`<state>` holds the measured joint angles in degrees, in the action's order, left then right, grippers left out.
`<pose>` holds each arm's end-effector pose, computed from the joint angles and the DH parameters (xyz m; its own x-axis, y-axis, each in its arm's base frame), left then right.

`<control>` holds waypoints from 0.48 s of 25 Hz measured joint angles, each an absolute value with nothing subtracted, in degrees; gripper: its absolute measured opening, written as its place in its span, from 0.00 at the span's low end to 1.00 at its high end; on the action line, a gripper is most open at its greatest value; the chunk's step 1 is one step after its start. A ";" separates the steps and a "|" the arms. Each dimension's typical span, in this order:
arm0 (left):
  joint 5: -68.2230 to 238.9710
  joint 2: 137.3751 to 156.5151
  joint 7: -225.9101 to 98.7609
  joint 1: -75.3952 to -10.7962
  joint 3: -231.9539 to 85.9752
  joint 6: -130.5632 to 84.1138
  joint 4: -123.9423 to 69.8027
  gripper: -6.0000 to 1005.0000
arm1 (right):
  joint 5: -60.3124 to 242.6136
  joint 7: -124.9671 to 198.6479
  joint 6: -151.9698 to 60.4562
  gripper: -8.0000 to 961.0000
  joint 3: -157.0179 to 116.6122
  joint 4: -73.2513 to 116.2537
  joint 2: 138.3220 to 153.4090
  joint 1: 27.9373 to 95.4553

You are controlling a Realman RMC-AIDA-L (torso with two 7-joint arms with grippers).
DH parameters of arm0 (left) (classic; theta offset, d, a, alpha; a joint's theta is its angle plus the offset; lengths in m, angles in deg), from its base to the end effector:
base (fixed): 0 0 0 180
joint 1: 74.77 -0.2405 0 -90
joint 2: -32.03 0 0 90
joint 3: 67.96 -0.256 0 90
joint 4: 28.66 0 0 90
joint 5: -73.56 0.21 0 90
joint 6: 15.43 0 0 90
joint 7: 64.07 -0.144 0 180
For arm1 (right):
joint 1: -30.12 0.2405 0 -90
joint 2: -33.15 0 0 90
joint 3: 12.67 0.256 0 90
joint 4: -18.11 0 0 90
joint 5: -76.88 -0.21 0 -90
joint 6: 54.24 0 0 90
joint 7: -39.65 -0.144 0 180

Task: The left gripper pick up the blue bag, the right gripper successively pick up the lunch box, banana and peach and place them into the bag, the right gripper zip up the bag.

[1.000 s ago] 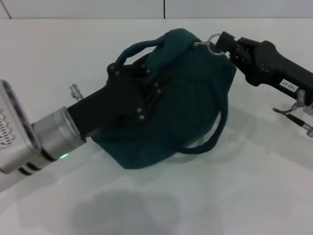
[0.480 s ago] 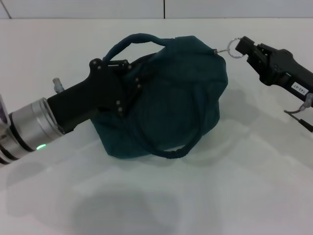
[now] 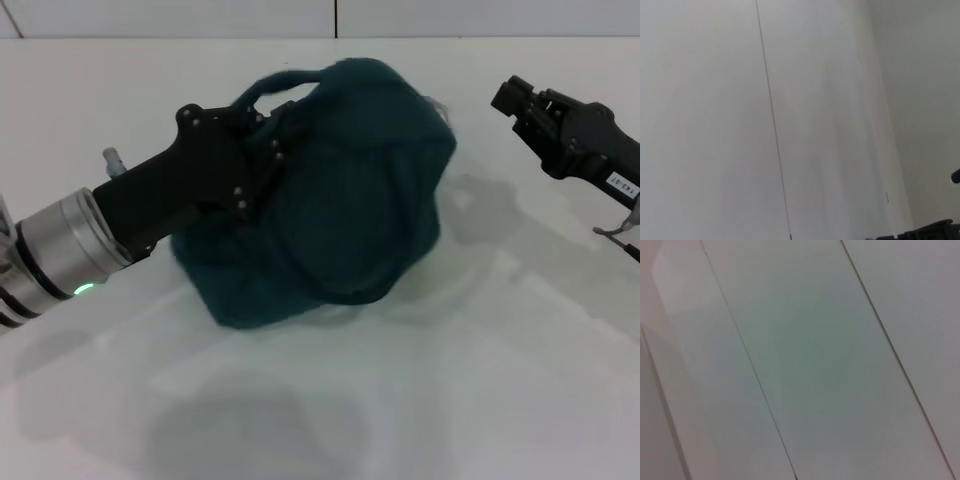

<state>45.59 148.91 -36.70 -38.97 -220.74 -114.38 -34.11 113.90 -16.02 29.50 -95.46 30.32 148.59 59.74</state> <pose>-0.2418 0.3080 -0.0229 0.6252 -0.2193 0.7491 0.2489 -0.8536 -0.4577 0.2472 0.3349 -0.0130 0.4359 -0.1364 -0.8896 -0.6106 -0.7710 -0.1810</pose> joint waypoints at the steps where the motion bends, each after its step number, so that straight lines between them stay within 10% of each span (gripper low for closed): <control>1: 45.57 148.98 -36.67 -38.93 -220.80 -114.38 -34.14 0.09 | 113.73 -15.63 29.67 0.05 -95.40 30.47 148.60 59.57; 12: 45.97 149.46 -36.00 -38.13 -220.90 -114.47 -34.01 0.09 | 112.86 -6.81 26.17 0.42 -93.02 30.86 148.35 56.77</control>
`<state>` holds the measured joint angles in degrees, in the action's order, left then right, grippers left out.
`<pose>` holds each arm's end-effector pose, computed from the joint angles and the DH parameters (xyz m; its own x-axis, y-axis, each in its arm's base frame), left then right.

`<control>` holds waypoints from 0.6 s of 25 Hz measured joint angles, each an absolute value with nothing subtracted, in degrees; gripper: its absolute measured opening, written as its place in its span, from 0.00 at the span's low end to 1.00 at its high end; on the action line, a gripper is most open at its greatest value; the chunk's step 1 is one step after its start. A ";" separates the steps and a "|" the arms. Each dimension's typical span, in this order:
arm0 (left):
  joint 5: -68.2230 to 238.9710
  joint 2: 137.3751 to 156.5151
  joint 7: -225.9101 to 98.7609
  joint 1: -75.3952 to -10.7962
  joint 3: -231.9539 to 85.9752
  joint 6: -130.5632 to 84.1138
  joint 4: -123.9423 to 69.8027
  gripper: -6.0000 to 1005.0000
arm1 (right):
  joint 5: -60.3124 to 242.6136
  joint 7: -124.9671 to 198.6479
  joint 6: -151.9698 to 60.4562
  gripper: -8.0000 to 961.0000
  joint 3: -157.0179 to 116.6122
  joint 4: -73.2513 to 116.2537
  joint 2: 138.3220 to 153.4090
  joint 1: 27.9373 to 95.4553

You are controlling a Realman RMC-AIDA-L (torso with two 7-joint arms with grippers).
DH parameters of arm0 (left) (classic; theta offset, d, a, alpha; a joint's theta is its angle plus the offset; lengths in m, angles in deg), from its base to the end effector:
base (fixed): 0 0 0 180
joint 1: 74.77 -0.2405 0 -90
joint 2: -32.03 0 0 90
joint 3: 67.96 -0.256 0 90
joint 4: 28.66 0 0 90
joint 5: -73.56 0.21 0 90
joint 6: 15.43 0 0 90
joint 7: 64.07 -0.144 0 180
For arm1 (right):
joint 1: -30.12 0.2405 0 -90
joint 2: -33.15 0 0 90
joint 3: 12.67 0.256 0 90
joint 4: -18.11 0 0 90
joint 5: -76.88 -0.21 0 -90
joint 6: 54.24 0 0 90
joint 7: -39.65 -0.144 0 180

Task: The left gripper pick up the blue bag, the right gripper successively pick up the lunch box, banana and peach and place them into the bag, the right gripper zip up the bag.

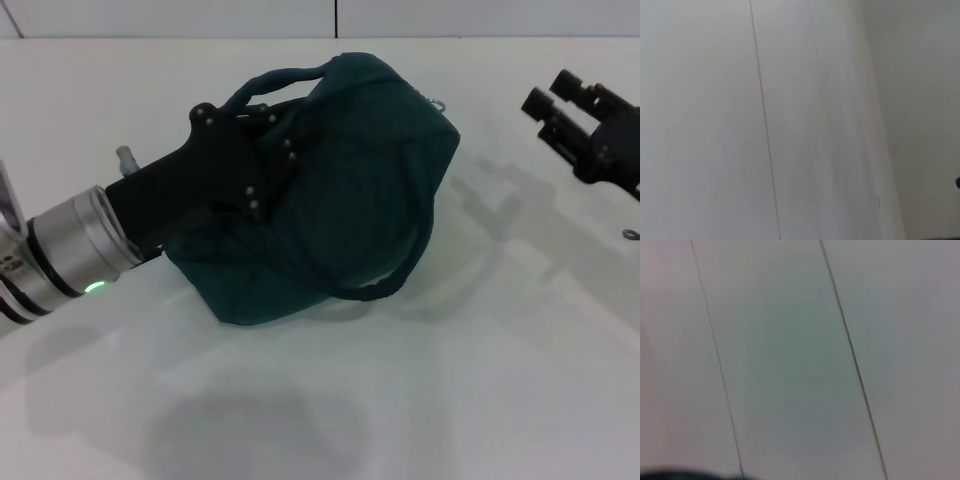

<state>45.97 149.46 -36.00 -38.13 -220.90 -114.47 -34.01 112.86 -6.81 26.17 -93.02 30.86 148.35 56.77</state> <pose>-0.2347 0.3089 -0.0276 0.6137 -0.2112 0.7608 0.2414 -0.8672 -0.4355 0.2716 0.3325 -0.0045 0.5293 -0.0297 -0.8479 -0.6190 -0.6970 -0.3619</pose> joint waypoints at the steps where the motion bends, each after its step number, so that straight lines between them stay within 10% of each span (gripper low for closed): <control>1: 46.03 149.46 -36.00 -38.07 -220.91 -114.48 -33.95 0.09 | 113.22 -5.64 24.71 0.44 -93.10 30.85 148.44 57.06; 15: 46.85 149.80 -35.95 -37.07 -220.97 -114.97 -33.39 0.09 | 114.30 -1.86 12.56 0.49 -102.79 33.71 149.34 63.71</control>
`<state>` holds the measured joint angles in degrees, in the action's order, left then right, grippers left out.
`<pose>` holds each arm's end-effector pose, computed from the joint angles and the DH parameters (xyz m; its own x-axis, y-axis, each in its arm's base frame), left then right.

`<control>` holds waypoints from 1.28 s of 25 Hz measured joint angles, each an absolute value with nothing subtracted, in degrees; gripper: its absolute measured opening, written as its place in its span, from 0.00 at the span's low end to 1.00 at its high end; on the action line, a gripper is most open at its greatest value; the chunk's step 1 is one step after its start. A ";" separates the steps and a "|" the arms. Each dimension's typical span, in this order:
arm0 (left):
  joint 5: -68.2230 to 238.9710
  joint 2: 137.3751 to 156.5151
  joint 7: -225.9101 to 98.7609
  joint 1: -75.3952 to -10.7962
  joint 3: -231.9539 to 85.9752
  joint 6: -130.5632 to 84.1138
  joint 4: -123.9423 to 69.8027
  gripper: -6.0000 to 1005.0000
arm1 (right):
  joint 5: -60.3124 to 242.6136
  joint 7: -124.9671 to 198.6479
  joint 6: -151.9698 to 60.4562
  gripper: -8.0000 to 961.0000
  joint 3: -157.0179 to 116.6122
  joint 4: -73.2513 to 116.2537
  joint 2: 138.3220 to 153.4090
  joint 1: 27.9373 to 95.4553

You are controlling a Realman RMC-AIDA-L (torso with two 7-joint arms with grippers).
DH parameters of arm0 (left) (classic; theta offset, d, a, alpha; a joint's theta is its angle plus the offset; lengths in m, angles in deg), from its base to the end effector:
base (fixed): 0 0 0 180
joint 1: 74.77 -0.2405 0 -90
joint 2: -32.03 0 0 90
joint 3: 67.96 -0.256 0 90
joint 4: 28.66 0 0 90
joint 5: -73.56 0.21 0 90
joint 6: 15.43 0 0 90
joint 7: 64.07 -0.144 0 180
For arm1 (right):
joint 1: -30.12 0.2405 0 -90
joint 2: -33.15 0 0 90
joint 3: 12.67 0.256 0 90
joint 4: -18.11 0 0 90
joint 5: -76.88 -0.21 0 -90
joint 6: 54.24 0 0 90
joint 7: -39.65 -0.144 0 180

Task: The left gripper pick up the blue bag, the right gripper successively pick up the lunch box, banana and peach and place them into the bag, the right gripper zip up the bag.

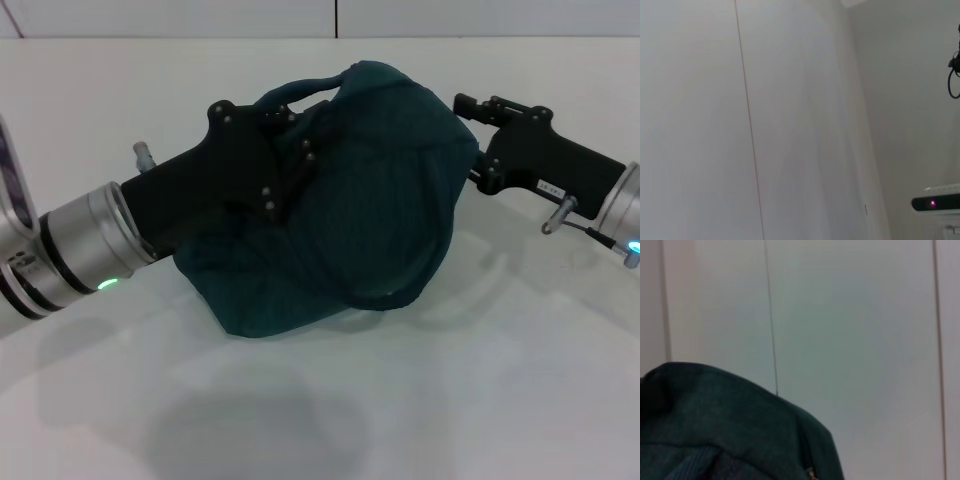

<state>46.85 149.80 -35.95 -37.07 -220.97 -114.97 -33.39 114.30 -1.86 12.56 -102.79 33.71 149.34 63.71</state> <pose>-0.2250 0.3095 -0.0320 0.5974 -0.2162 0.7722 0.2152 -0.8844 -0.4141 0.2370 0.3648 -0.0459 0.7337 -0.0279 -0.6788 -0.4420 -0.7785 -0.4457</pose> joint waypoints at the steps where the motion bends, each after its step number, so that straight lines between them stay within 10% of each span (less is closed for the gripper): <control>1: 46.85 149.81 -35.95 -37.07 -220.97 -114.98 -33.40 0.09 | 114.28 -1.87 12.32 0.49 -103.29 34.33 149.34 63.42; 32: 46.40 150.06 -35.95 -37.37 -220.90 -115.28 -33.41 0.09 | 113.80 -1.83 9.91 0.46 -106.60 40.39 149.13 60.85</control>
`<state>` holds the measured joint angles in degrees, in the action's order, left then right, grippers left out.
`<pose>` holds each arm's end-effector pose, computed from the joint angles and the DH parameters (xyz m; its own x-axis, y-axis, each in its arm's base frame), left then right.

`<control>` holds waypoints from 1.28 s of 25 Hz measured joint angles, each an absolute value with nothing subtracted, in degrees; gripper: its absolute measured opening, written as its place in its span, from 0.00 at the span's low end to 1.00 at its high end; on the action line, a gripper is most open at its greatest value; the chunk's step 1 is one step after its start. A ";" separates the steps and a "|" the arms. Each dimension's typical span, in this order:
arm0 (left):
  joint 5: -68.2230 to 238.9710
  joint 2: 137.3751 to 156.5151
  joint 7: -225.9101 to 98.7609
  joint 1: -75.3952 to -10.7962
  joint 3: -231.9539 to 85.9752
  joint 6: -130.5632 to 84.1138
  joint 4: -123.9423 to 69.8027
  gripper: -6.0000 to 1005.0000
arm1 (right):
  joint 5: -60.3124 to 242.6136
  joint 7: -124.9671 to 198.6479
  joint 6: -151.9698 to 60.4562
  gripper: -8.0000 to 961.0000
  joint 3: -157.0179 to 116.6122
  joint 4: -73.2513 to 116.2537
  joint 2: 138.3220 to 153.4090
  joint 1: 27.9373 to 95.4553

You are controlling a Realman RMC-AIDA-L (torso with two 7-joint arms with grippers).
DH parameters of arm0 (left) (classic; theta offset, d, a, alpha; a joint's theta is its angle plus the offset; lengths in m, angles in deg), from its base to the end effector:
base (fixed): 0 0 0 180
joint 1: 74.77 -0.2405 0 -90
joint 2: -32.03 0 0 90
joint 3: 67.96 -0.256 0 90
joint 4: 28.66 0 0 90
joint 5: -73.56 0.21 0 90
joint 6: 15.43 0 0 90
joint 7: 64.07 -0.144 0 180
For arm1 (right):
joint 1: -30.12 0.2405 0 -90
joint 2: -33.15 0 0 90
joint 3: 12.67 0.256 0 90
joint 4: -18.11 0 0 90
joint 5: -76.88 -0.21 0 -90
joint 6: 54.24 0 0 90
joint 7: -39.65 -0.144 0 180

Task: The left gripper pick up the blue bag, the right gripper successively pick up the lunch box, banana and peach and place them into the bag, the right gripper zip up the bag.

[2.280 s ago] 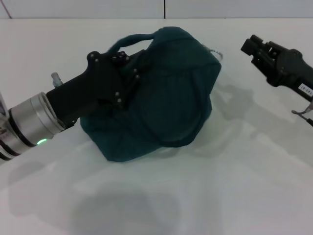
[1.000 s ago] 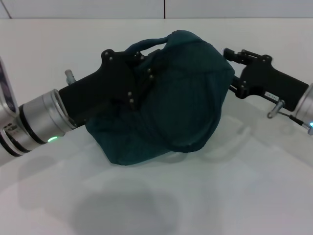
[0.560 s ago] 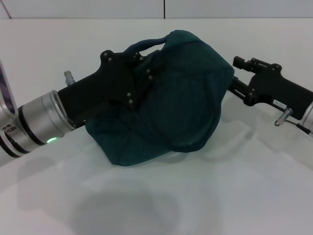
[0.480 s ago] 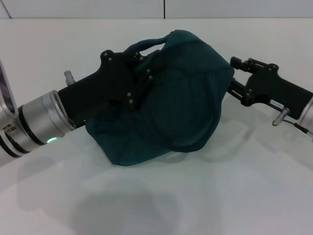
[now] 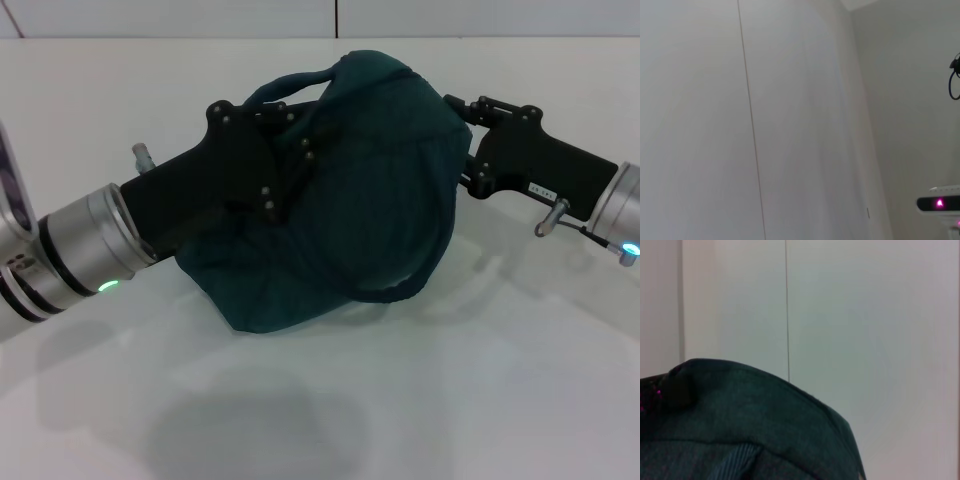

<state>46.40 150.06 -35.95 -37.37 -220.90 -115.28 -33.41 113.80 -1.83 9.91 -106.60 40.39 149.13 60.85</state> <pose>-0.2251 0.3080 -0.0323 0.5894 -0.2160 0.7784 0.2246 -0.8818 -0.4147 0.2293 0.3614 -0.0471 0.7513 0.0090 -0.6599 -0.3955 -0.7943 -0.4611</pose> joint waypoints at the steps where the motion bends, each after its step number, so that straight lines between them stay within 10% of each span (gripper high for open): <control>1: 46.40 150.09 -35.94 -37.36 -220.85 -115.28 -33.40 0.10 | 113.80 -1.83 9.78 0.46 -106.53 40.57 149.09 60.85; 22: 46.40 150.39 -35.95 -37.27 -220.72 -115.35 -33.41 0.12 | 113.74 -1.45 7.97 0.45 -106.05 41.34 149.09 61.59; 32: 46.39 150.80 -36.09 -37.51 -220.52 -115.42 -33.40 0.14 | 113.67 -1.20 8.35 0.27 -106.48 41.63 149.13 61.25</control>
<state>46.39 150.80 -36.09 -37.51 -220.52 -115.42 -33.40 113.67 -1.20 8.35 -106.48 41.63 149.13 61.25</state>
